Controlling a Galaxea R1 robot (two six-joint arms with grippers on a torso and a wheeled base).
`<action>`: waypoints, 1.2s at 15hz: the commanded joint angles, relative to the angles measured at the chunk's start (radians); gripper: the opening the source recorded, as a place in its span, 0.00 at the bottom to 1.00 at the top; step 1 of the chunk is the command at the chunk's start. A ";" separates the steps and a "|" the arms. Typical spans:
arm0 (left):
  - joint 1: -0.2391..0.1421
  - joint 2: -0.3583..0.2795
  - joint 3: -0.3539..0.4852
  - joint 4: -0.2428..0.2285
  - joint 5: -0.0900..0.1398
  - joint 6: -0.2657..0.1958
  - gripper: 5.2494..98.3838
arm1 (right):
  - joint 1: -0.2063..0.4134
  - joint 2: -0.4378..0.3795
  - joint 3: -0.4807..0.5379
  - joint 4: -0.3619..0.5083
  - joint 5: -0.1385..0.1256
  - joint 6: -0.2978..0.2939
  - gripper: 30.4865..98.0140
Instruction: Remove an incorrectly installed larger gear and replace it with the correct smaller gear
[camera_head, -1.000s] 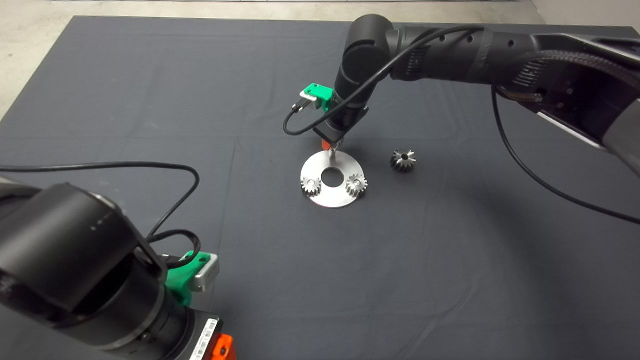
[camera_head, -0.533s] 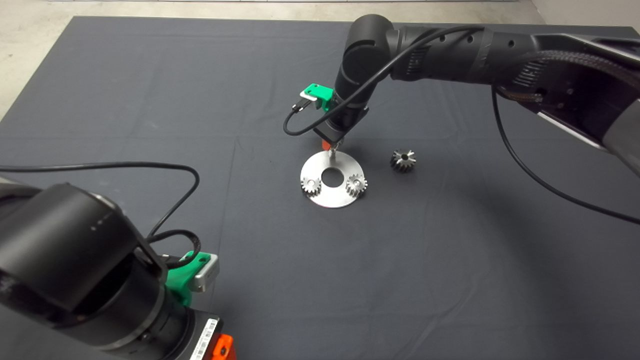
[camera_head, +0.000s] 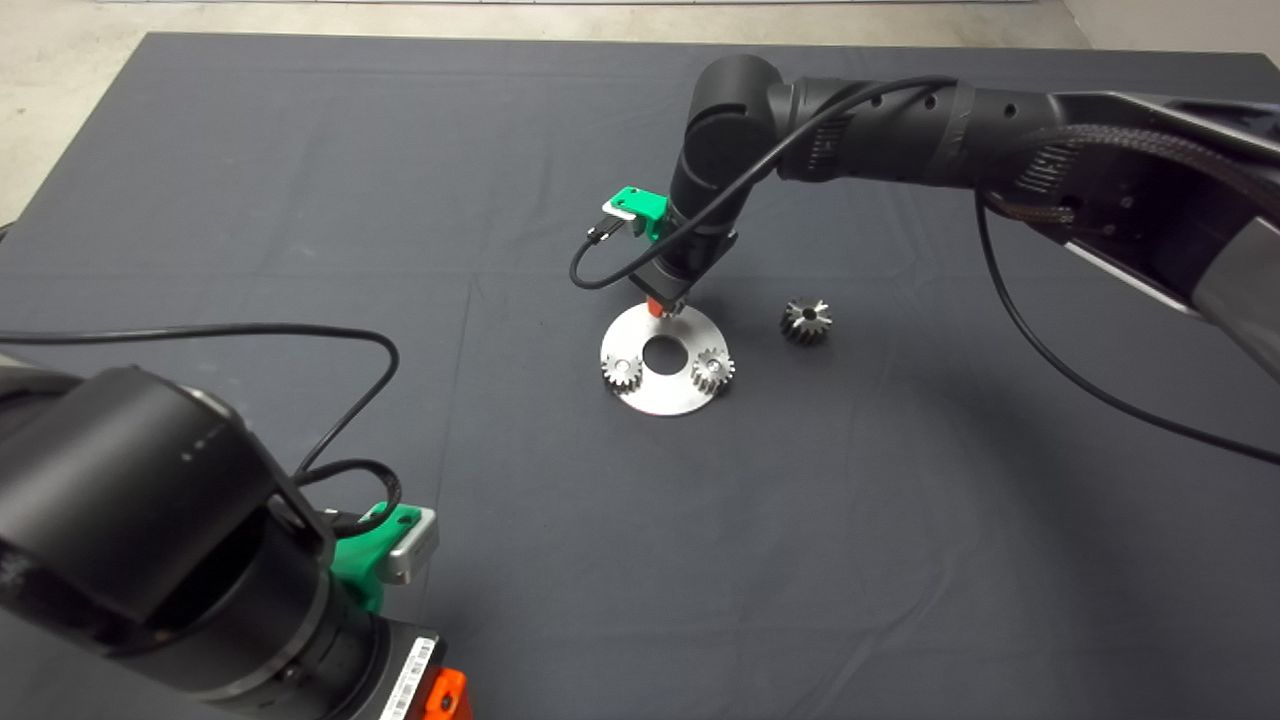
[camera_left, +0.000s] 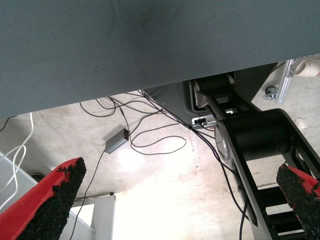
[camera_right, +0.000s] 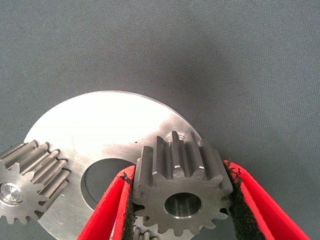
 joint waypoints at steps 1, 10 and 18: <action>-0.009 -0.004 0.017 -0.016 0.009 -0.005 1.00 | 0.035 0.003 0.007 -0.024 0.003 -0.006 0.16; 0.005 -0.003 0.017 -0.016 0.009 -0.005 1.00 | 0.014 0.004 0.023 -0.035 0.012 -0.007 0.16; 0.005 -0.003 0.017 -0.014 0.009 -0.005 1.00 | 0.014 0.003 0.023 -0.053 0.012 -0.041 0.16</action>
